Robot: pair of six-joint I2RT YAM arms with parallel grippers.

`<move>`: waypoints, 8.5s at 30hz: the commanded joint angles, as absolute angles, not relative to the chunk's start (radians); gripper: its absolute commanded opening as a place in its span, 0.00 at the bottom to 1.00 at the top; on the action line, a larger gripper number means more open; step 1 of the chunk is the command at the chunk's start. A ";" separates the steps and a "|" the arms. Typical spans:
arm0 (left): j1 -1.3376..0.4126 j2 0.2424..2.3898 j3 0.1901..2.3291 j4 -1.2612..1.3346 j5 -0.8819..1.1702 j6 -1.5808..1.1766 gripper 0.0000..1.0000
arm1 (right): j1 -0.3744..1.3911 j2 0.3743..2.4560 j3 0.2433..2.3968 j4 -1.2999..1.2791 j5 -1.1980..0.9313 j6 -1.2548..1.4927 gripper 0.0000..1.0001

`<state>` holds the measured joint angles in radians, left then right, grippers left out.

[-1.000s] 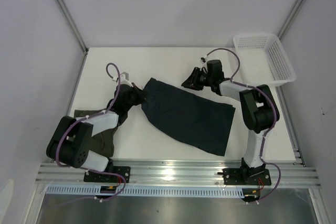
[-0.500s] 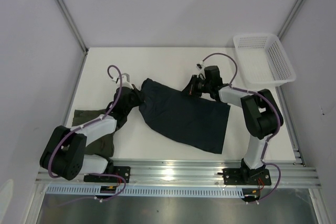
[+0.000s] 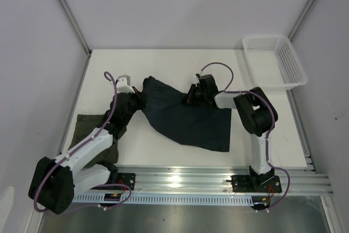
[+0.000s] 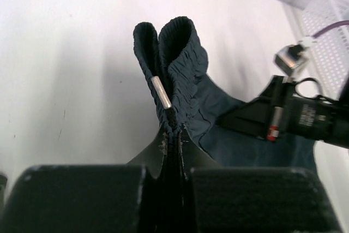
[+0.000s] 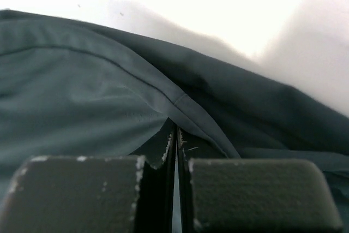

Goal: Fold and stack the shorts
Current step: Fold the shorts

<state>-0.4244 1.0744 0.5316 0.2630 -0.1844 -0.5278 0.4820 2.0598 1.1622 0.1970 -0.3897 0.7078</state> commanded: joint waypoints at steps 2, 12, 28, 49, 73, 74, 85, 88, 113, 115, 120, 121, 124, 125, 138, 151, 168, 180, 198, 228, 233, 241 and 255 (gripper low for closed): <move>-0.442 0.996 0.569 0.245 -0.199 -0.454 0.00 | 0.518 2.112 1.203 0.198 -0.317 0.736 0.00; -0.551 1.038 0.635 0.221 -0.248 -0.356 0.00 | 0.574 2.102 1.287 0.163 -0.334 0.759 0.07; -0.663 1.046 0.715 0.138 -0.396 -0.290 0.00 | 0.460 1.701 1.086 -0.084 -0.304 0.640 0.18; -0.931 1.210 0.885 0.097 -0.679 -0.141 0.00 | 0.206 1.315 0.703 -0.357 -0.143 0.512 0.38; -1.256 1.703 1.276 -0.020 -1.035 -0.152 0.00 | 0.178 1.396 0.627 -0.117 -0.449 0.574 0.04; -1.256 1.704 1.285 -0.020 -1.038 -0.155 0.00 | 0.176 1.422 0.627 -0.077 -0.469 0.583 0.04; -1.212 1.571 1.175 -0.026 -1.003 -0.213 0.00 | 0.325 1.525 0.655 0.205 -0.568 0.742 0.03; -1.197 1.499 1.126 -0.008 -0.996 -0.209 0.00 | 0.368 1.598 0.679 0.319 -0.568 0.808 0.02; -1.051 0.968 0.721 0.138 -0.838 -0.037 0.01 | 0.741 2.247 1.363 0.390 -0.357 1.080 0.00; -1.045 0.957 0.716 0.127 -0.828 -0.028 0.01 | 0.752 2.270 1.414 0.356 -0.362 1.083 0.00; -1.017 0.980 0.739 0.091 -0.807 -0.058 0.00 | 0.744 2.232 1.485 0.284 -0.359 1.043 0.07; -1.014 0.985 0.742 0.089 -0.805 -0.063 0.00 | 0.738 2.218 1.479 0.279 -0.360 1.039 0.08; -1.006 1.026 0.778 0.055 -0.811 -0.090 0.00 | 0.715 2.146 1.436 0.256 -0.351 1.008 0.12; -1.005 1.061 0.790 0.043 -0.828 -0.101 0.00 | 0.703 2.126 1.422 0.239 -0.344 0.996 0.13; -0.992 1.206 0.920 -0.064 -0.857 -0.233 0.00 | 0.653 2.029 1.408 0.058 -0.365 0.854 0.17; -0.991 1.311 0.959 -0.040 -0.821 -0.273 0.00 | 0.620 2.135 1.460 0.250 -0.578 0.939 0.15; -1.025 1.494 1.008 -0.005 -0.876 -0.348 0.00 | 0.436 2.126 1.520 0.006 -0.680 0.707 0.22; -1.078 1.577 1.069 0.014 -0.920 -0.347 0.00 | 0.247 1.818 1.199 -0.176 -0.519 0.563 0.49; -1.172 1.730 1.143 0.017 -0.950 -0.328 0.00 | 0.206 1.612 0.830 -0.111 -0.522 0.523 0.18; -0.810 1.307 1.008 -0.172 -0.244 -0.431 0.99 | 0.193 1.484 0.735 0.055 -0.649 0.584 0.28; -0.641 1.382 1.016 -0.180 0.032 -0.440 0.98 | 0.322 1.454 0.762 0.124 -0.695 0.653 0.15; -0.588 1.486 0.982 -0.091 0.238 -0.437 0.94 | 0.529 1.508 0.735 0.299 -0.655 0.782 0.01; -0.555 1.861 1.106 -0.043 0.319 -0.474 0.87 | 0.643 1.825 0.506 0.670 -0.623 0.900 0.00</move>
<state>-0.5808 1.8137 1.0573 -0.0841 0.2924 -0.4408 0.6128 1.8034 0.5415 0.5785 -0.6682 0.9012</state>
